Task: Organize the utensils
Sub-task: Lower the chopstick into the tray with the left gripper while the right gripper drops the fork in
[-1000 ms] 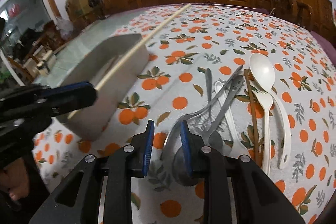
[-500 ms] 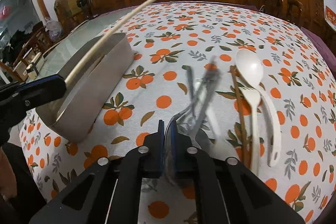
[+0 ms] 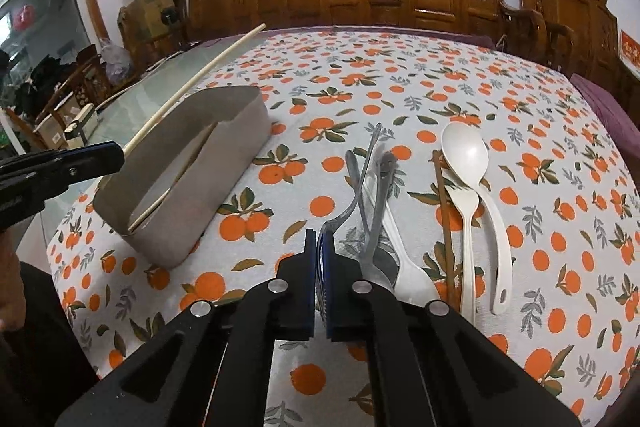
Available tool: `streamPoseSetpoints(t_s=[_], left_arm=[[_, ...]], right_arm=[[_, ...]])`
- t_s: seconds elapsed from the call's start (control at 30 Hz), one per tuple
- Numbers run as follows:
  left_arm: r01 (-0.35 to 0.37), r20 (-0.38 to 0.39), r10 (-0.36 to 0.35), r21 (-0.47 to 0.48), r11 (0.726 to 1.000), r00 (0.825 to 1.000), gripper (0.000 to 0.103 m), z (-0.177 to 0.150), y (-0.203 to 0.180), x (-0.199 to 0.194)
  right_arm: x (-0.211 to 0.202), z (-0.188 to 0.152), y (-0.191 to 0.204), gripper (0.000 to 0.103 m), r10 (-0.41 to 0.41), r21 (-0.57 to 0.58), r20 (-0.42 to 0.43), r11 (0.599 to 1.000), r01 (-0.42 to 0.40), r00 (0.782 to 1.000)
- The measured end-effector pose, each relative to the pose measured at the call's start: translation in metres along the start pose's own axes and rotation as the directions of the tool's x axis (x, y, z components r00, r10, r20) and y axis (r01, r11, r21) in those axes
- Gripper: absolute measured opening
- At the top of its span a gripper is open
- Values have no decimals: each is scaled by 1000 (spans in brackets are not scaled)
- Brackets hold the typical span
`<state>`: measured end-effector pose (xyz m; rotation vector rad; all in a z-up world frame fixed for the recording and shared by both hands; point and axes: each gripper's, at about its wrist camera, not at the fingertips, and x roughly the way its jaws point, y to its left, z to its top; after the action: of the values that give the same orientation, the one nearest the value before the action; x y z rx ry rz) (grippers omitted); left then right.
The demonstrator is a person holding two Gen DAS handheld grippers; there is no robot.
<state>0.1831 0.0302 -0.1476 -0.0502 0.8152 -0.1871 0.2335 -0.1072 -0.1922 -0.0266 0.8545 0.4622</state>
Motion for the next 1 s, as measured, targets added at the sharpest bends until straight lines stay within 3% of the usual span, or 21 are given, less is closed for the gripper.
streamPoseSetpoints(t_s=[0.63,1.0], left_arm=[[-82,-121,81,-5,997,989,4,-12,31,19],[-74,-109,70,-29,997,992,4,-9,36,19]], right_arm=[[-28,5,17,4,54,-56,76,997,-50,996],[-38,8,33,4,78,-87,81,994,-71,994]])
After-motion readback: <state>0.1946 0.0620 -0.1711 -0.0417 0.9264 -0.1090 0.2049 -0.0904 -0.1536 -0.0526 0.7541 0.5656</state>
